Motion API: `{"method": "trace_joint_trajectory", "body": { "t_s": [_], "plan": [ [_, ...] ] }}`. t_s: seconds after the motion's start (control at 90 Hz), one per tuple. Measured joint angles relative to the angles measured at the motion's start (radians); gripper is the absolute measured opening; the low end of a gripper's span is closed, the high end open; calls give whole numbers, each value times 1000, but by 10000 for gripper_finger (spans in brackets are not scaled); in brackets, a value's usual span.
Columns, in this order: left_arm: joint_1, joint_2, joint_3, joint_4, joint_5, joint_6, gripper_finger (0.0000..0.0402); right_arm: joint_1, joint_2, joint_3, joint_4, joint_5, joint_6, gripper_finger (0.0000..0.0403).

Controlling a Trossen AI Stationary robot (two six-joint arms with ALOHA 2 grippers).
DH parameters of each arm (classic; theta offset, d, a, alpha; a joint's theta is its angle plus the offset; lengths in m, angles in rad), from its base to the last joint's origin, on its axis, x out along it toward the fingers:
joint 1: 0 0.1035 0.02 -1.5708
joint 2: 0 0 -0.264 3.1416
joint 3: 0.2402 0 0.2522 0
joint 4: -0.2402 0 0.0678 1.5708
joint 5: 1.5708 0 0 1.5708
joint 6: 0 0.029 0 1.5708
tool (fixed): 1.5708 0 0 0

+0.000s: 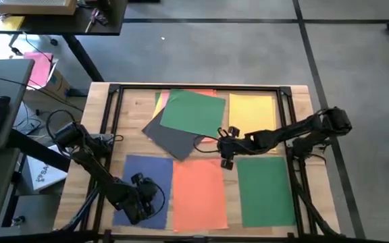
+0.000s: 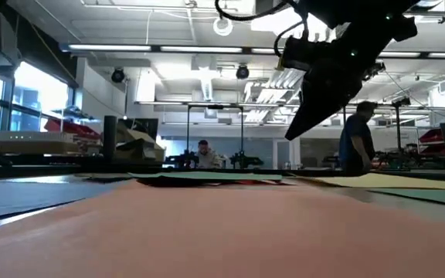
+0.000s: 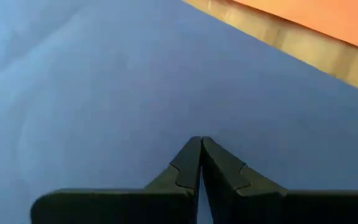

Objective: Organize paper
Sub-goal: Adjust the bottom left violet paper

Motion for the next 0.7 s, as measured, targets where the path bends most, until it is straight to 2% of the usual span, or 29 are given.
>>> {"method": "trace_joint_trajectory", "body": {
  "t_s": [0.178, 0.356, 0.522, 0.7],
  "plan": [
    [-13, 2, -1, 22, -16, -133, 0, 2, 0, 0, 13, -1, 1, 122],
    [-40, 4, -1, 48, -19, -197, 0, 4, 0, 3, 19, -2, -12, 122],
    [-47, 4, -1, 37, -46, -214, 0, 4, 0, 9, 28, 3, -102, 122],
    [-44, 4, 0, 20, -57, -215, 0, 1, 0, 9, 18, 95, -228, 122]
  ]
}}
